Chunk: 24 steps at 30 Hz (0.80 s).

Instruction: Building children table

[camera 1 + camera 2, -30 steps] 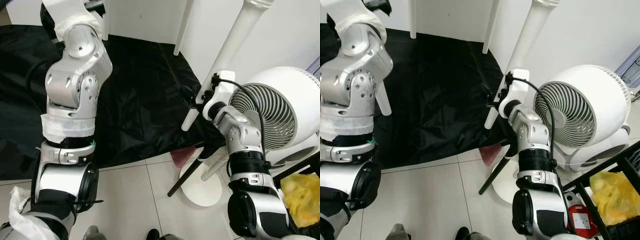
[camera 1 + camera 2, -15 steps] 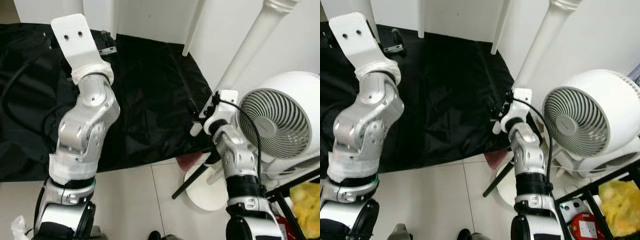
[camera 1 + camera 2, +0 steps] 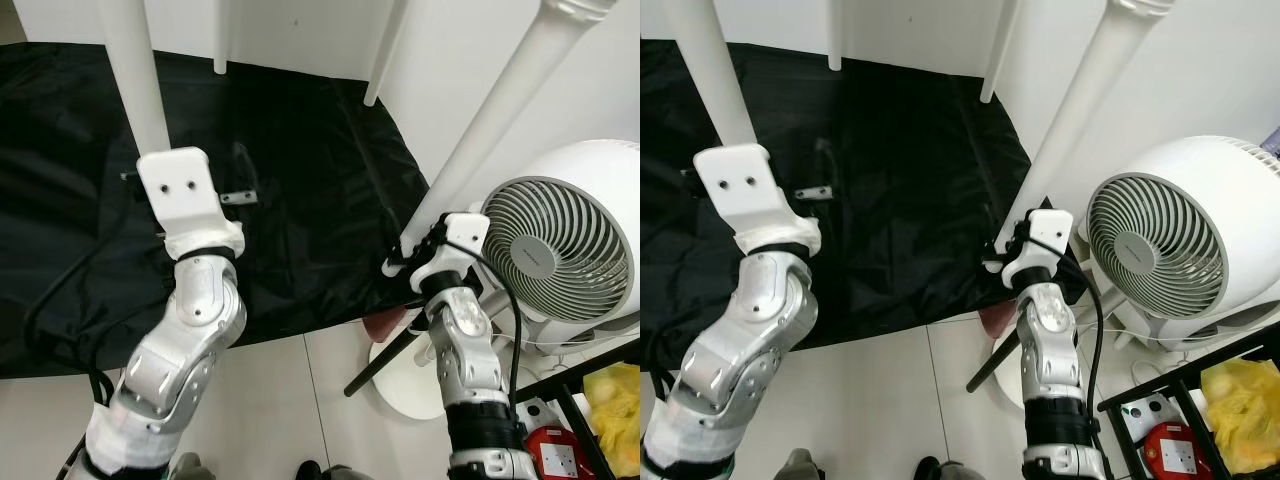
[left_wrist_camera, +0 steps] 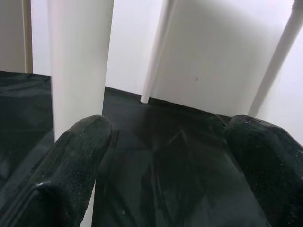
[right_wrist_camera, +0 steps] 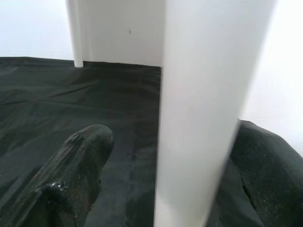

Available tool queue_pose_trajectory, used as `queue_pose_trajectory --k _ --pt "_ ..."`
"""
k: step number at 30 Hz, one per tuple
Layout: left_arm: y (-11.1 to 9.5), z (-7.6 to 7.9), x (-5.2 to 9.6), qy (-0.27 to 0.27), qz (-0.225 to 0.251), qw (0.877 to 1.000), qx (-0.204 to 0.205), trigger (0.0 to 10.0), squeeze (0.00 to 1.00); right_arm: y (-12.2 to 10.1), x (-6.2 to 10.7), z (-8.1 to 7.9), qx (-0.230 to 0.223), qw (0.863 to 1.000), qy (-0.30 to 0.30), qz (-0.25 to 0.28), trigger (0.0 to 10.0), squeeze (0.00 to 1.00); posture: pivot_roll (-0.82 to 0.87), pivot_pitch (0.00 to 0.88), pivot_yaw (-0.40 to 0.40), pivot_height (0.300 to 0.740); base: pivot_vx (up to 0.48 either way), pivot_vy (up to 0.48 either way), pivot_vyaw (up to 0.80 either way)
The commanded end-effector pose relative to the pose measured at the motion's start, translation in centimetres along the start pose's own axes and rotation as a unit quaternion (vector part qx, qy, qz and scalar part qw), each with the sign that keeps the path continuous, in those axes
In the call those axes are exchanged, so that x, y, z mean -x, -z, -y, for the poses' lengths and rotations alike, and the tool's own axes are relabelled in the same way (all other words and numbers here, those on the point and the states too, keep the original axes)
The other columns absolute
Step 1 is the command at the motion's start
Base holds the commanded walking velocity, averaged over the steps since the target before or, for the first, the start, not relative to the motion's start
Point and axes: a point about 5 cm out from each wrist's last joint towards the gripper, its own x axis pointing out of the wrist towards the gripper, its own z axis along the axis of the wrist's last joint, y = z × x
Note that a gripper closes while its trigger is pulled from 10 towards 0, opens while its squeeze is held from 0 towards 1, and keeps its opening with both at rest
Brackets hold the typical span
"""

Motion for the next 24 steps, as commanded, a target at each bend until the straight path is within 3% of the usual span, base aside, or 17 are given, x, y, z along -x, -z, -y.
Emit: queue_pose_trajectory --k 1,2,5,11,17,24 --pt "0.1 2.1 1.1 0.191 0.013 0.981 -0.013 10.0 0.0 0.2 0.6 0.2 0.004 1.0 0.006 0.002 10.0 0.0 0.09 0.133 -0.175 0.74 0.0 0.0 0.0" --pt "0.1 2.1 1.1 0.191 0.013 0.981 -0.013 10.0 0.0 0.2 0.6 0.2 0.004 1.0 0.006 0.002 10.0 0.0 0.09 0.133 -0.175 0.74 0.0 0.0 0.0" --pt "1.8 2.1 2.8 0.22 0.006 0.973 -0.062 10.0 0.0 1.3 2.0 -0.4 0.003 1.0 -0.019 -0.015 10.0 0.0 0.09 0.12 -0.176 0.74 0.0 0.0 0.0" --pt "3.8 1.8 4.1 0.237 -0.016 0.968 -0.085 10.0 0.0 2.4 3.2 -1.0 0.013 0.998 -0.048 -0.033 10.0 0.0 0.09 0.11 -0.175 0.74 0.0 0.0 0.0" --pt "7.7 0.6 6.9 0.275 -0.057 0.953 -0.113 10.0 0.0 4.7 5.1 -1.5 0.037 0.994 -0.079 -0.068 10.0 0.0 0.09 0.083 -0.169 0.74 0.0 0.0 0.0" --pt "8.5 0.2 7.8 0.287 -0.054 0.948 -0.126 10.0 0.0 5.7 6.2 -1.6 0.046 0.991 -0.094 -0.083 10.0 0.0 0.1 0.069 -0.164 0.74 0.0 0.0 0.0"
